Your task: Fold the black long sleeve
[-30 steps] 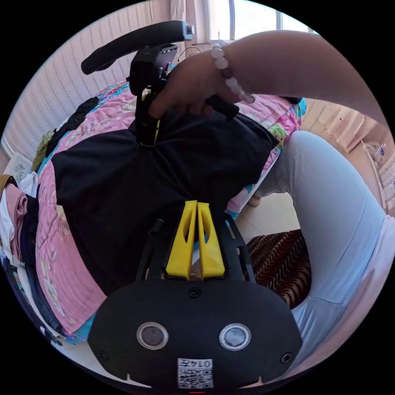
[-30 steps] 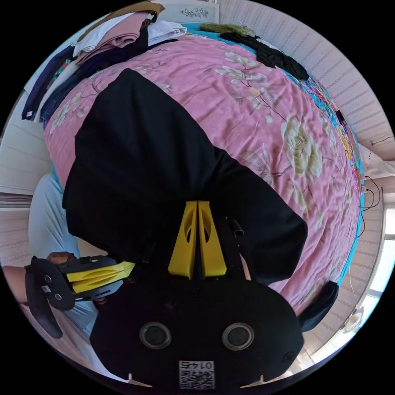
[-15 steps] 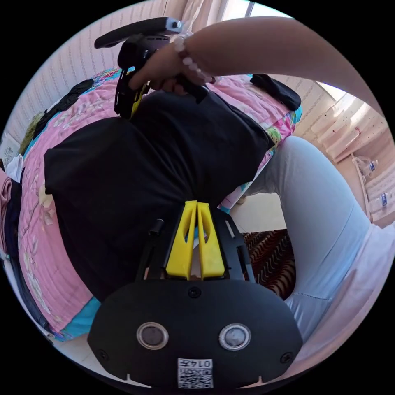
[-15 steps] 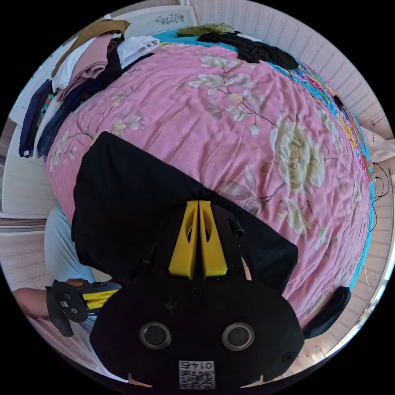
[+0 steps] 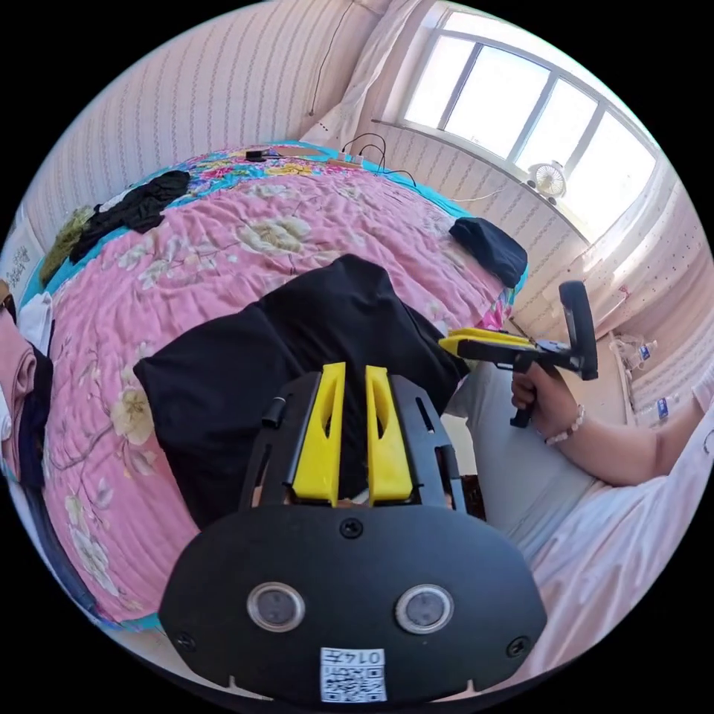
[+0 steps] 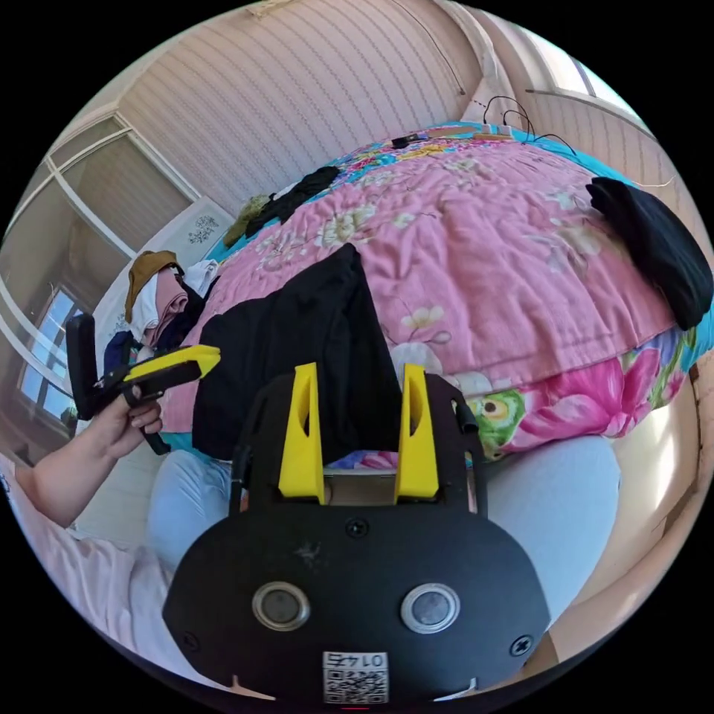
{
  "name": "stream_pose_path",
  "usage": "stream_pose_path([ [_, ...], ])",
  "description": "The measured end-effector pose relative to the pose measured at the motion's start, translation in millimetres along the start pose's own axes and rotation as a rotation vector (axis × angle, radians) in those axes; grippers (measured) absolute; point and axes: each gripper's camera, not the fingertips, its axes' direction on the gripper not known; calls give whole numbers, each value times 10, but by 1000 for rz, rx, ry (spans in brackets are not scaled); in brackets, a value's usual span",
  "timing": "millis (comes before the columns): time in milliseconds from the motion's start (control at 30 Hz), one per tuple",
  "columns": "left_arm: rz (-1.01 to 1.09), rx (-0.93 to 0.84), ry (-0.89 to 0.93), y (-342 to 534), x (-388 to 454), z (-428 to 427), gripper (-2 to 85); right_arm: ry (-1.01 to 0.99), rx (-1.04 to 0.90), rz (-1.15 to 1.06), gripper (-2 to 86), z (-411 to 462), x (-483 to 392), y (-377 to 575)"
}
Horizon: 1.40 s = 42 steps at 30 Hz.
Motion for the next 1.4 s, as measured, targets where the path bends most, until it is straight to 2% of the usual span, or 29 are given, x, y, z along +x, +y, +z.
stream_pose_path([
  [100, 2, -22, -18, -375, 26, 110, 64, -86, -75, -18, 173, 68, 142, -75],
  [267, -47, -62, -15, -925, 81, 396, 75, -94, -123, -73, 159, 112, 166, -61],
  [367, -58, -118, -25, -1237, 139, 615, 75, -131, -130, -152, 102, 72, 105, -10],
  [433, -53, -142, -64, -1449, 204, 753, 76, -185, -126, -175, 60, 44, 114, 30],
  [667, 14, -249, -249, -1815, 345, 1117, 80, -241, -147, -150, 34, 122, 253, 117],
  [733, 62, -360, -349, -1850, 352, 1283, 64, -250, -149, -154, 30, 169, 260, 167],
  [800, 66, -421, -337, -1841, 312, 1352, 38, -265, -147, -158, 27, 197, 263, 214],
  [933, 14, -363, -259, -1836, 184, 1174, 3, -277, -137, -205, 24, 257, 167, 353],
  [1167, 22, -233, -226, -1611, -55, 538, -4, -339, -67, -322, 23, 215, -190, 671],
  [1267, -33, -133, -211, -1381, -260, 107, -5, -416, -8, -415, 24, 98, -587, 787],
  [1400, -72, -89, -314, -886, -668, -439, -5, -470, -77, -623, 33, 299, -1647, 875],
])
